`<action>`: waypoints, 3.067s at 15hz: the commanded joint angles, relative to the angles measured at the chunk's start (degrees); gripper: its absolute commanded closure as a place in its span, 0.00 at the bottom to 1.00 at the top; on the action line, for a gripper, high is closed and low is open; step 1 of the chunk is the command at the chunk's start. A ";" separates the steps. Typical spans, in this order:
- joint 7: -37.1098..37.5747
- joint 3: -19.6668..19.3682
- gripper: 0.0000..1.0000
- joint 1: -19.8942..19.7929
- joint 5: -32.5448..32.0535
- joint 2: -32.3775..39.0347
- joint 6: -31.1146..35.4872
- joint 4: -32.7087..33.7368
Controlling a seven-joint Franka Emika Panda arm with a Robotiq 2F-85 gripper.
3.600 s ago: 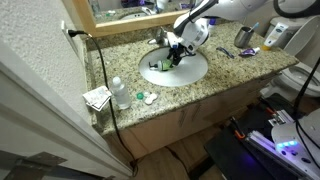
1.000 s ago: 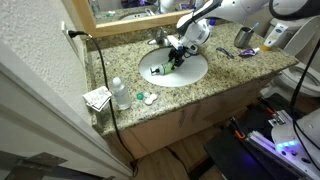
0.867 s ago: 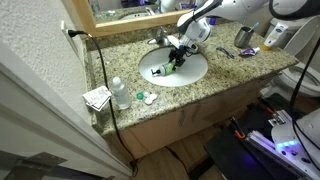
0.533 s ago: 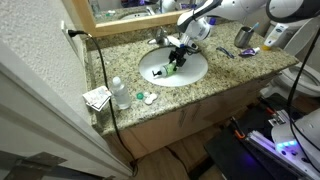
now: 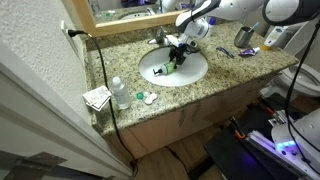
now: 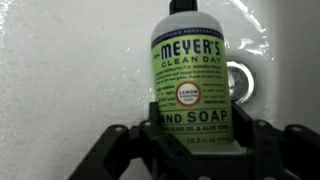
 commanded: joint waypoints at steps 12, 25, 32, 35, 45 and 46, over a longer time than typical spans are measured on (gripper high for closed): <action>1.36 -0.72 0.57 0.30 0.37 -38.34 23.35 -40.81; 12.01 -8.89 0.57 -7.14 -0.52 -79.58 -0.41 -65.65; 8.92 -18.16 0.57 -21.18 -3.80 -97.39 -16.47 -76.98; 7.88 -17.50 0.32 -23.76 -3.23 -94.96 -19.09 -74.97; 14.90 -16.84 0.57 -12.93 -0.64 -76.88 -5.28 -66.49; 15.83 -16.65 0.57 -11.77 -0.85 -73.23 -3.64 -64.47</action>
